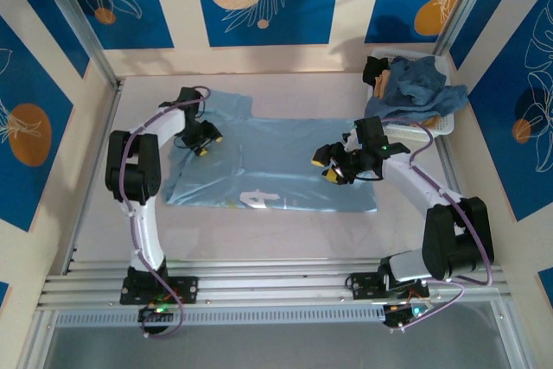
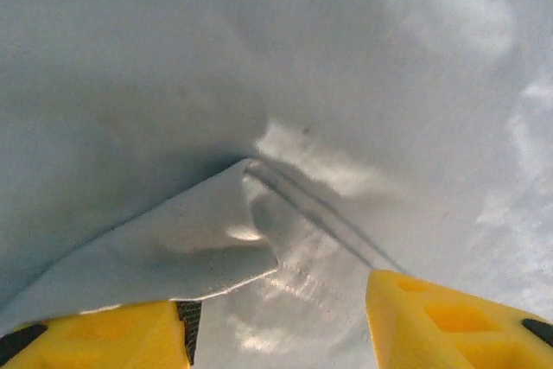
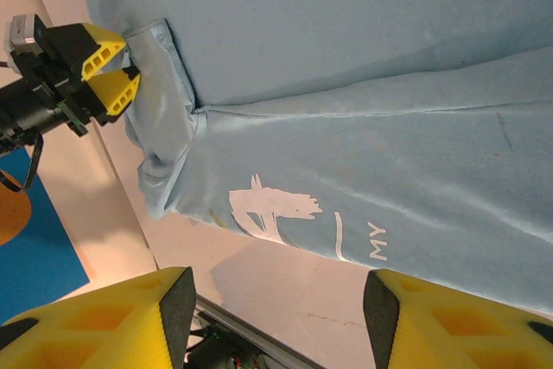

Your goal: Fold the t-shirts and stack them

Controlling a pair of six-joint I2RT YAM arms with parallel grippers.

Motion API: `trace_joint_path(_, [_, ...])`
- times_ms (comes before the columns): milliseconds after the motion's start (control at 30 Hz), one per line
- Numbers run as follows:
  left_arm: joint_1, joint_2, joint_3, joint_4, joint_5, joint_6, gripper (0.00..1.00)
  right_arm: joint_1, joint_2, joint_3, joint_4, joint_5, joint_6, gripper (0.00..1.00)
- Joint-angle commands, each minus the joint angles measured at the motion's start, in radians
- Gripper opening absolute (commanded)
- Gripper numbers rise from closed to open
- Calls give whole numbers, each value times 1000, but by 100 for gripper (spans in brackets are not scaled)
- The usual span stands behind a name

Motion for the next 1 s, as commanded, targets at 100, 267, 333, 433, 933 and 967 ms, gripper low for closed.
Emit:
trace_joint_path(100, [59,60,110,-72,-57,41,51,-7,-30,-16,-26,-19,-11,57])
trace_joint_path(267, [78,96,210,-148,-123,104,50,-10,-31,-19,-37,-12,-6,57])
trace_joint_path(333, [79,76,220,-161,-154,123,50,-14,-30,-14,-51,0,-6,57])
trace_joint_path(433, [70,-37,157,-155,-200,139,52,-34,-45,-14,-94,53,-2,55])
trace_joint_path(933, [101,-445,-430,-200,-83,285,41,-196,18,-15,-307,138,-62,48])
trace_joint_path(967, [104,-435,-430,-179,-89,308,39,-196,26,-15,-312,137,-65,48])
